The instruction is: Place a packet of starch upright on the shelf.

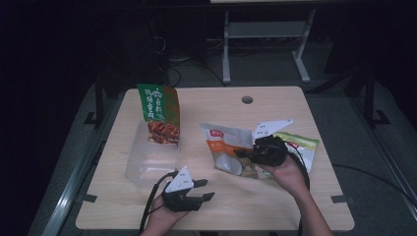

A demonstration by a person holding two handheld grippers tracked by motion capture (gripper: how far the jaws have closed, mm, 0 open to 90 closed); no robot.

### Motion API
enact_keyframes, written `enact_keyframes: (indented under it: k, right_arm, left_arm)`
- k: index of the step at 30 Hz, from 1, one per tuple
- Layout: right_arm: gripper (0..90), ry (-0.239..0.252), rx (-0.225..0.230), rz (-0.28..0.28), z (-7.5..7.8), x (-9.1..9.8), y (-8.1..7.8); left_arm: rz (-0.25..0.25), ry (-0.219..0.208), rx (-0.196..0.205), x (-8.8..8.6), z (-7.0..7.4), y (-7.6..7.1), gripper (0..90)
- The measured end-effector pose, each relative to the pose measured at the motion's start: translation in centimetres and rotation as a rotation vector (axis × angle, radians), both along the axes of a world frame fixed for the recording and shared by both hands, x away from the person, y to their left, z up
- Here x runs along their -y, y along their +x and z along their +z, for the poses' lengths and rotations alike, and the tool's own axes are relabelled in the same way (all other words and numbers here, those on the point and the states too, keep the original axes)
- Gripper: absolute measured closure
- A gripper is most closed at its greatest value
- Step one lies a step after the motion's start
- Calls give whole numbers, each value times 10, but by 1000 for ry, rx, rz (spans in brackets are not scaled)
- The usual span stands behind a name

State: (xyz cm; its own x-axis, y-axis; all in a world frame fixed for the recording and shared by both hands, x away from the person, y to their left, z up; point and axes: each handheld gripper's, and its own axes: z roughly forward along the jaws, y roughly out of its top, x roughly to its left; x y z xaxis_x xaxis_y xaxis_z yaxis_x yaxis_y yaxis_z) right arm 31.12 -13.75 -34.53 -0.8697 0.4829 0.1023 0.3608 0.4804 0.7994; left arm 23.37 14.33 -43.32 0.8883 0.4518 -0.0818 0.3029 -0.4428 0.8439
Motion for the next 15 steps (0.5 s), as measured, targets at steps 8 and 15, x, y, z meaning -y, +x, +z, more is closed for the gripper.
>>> enact_keyframes:
  k: [8, 15]
  right_arm:
    - [897, 13, 8, 42, 18, -27, 11]
    - [898, 33, 27, 86, 35, -58, 26]
  left_arm:
    - [-28, -1, 23, 0, 4, -6, 466]
    - [-22, 1, 23, -5, 5, -4, 455]
